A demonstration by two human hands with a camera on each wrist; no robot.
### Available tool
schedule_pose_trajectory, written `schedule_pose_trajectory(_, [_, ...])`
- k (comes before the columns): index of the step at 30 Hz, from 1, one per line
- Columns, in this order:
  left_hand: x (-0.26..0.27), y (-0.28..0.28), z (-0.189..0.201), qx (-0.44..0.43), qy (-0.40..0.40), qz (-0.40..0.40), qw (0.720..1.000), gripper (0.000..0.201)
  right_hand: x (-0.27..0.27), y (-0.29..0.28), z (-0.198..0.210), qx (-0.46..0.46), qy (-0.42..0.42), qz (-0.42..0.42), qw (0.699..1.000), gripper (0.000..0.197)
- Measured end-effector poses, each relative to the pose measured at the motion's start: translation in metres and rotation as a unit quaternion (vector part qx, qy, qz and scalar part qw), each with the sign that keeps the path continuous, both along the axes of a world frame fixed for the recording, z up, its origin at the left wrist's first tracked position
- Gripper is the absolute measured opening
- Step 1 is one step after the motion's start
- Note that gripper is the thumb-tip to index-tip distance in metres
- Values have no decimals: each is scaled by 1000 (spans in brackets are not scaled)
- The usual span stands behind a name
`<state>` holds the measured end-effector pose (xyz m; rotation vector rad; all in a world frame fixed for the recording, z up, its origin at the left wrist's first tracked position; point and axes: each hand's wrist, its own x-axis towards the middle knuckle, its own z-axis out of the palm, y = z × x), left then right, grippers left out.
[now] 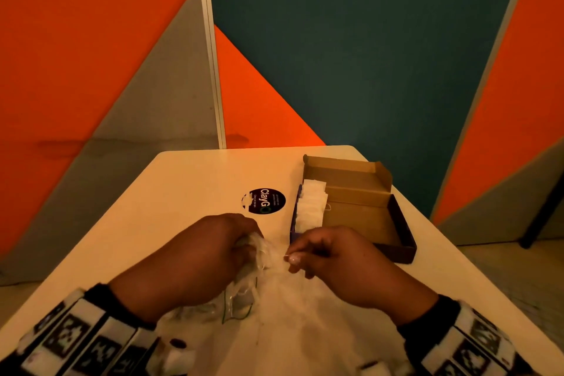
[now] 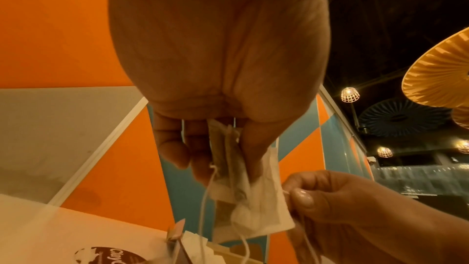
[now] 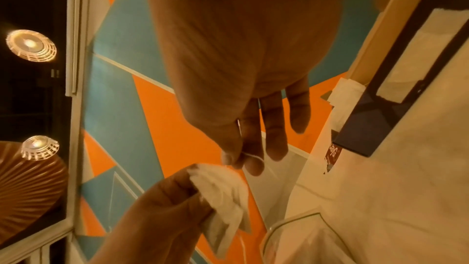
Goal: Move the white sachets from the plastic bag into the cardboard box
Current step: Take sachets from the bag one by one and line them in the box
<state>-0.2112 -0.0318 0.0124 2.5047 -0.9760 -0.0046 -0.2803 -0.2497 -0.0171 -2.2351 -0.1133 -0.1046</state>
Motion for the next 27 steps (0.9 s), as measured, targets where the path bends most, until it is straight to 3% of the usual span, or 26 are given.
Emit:
schedule_pose_trajectory(3, [5, 13, -2, -69, 78, -12, 994, 18, -5, -10, 3, 31, 2, -17, 999, 11])
schedule_pose_trajectory(5, [2, 16, -5, -155, 169, -20, 973, 15, -7, -10, 5, 47, -6, -29, 998, 11])
schedule_pose_trajectory(10, [-15, 5, -20, -335, 324, -12, 885, 16, -10, 3, 7, 105, -2, -27, 994, 11])
schedule_pose_trajectory(19, [-26, -10, -39, -506, 458, -51, 729, 48, -13, 17, -1, 67, 64, -25, 995, 17])
schedule_pose_trajectory(23, [-27, -13, -39, -508, 430, -40, 745, 28, -15, 16, -1, 63, 10, -58, 996, 18])
schedule_pose_trajectory(25, [-27, -14, -39, -505, 412, -31, 758, 25, -18, 14, 1, 137, -56, -87, 985, 24])
schedule_pose_trajectory(27, [-27, -14, -39, -510, 400, -23, 761, 22, -25, 14, 5, 233, -96, -61, 966, 25])
